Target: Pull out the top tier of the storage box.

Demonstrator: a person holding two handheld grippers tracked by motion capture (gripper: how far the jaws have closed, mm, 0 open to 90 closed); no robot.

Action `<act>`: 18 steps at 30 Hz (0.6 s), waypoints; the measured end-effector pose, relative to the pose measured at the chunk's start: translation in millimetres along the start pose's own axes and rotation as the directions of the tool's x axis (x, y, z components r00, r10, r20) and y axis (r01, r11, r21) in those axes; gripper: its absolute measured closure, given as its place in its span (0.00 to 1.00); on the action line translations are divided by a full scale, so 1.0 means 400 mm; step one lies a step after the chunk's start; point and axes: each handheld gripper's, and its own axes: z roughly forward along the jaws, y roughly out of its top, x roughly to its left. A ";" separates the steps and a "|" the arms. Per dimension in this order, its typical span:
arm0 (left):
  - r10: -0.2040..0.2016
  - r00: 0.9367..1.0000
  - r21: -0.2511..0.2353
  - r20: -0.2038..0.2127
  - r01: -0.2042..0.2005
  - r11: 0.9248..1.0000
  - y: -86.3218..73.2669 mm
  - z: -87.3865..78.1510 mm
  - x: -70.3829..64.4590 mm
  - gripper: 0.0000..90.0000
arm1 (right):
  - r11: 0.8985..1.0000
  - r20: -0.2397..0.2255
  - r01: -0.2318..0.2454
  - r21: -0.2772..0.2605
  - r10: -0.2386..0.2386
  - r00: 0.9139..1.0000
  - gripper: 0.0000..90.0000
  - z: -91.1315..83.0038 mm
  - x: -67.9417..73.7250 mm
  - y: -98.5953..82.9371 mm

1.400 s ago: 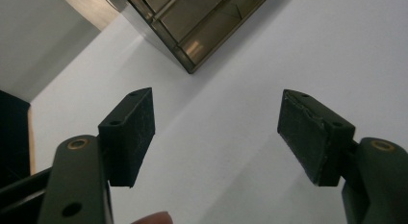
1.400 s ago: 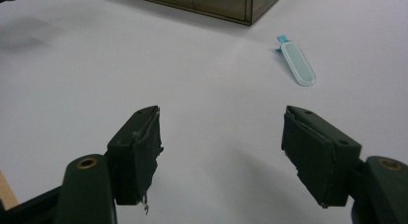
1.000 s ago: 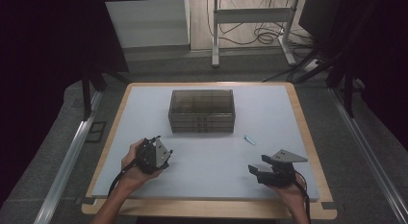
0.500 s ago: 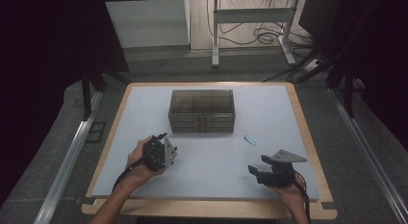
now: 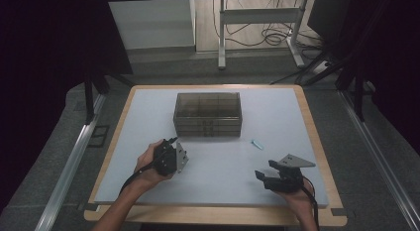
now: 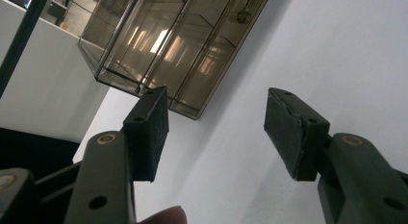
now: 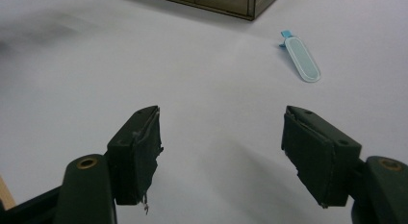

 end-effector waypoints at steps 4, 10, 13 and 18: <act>-0.002 1.000 -0.006 0.000 0.002 1.000 0.004 0.004 0.001 0.47 | 1.000 -0.002 0.002 0.003 -0.002 1.000 0.32 0.001 0.002 0.000; 0.008 1.000 -0.014 -0.006 -0.008 1.000 0.009 0.011 0.001 0.47 | 1.000 -0.003 0.005 0.005 -0.005 1.000 0.32 0.004 0.003 0.000; 0.002 1.000 -0.027 -0.010 -0.002 1.000 0.012 0.015 0.000 0.47 | 1.000 -0.003 0.005 0.005 -0.005 1.000 0.32 0.004 0.003 0.000; 0.010 1.000 -0.048 -0.025 -0.012 0.999 0.018 0.019 -0.001 0.47 | 1.000 -0.002 0.005 0.006 -0.005 1.000 0.32 0.004 0.004 -0.001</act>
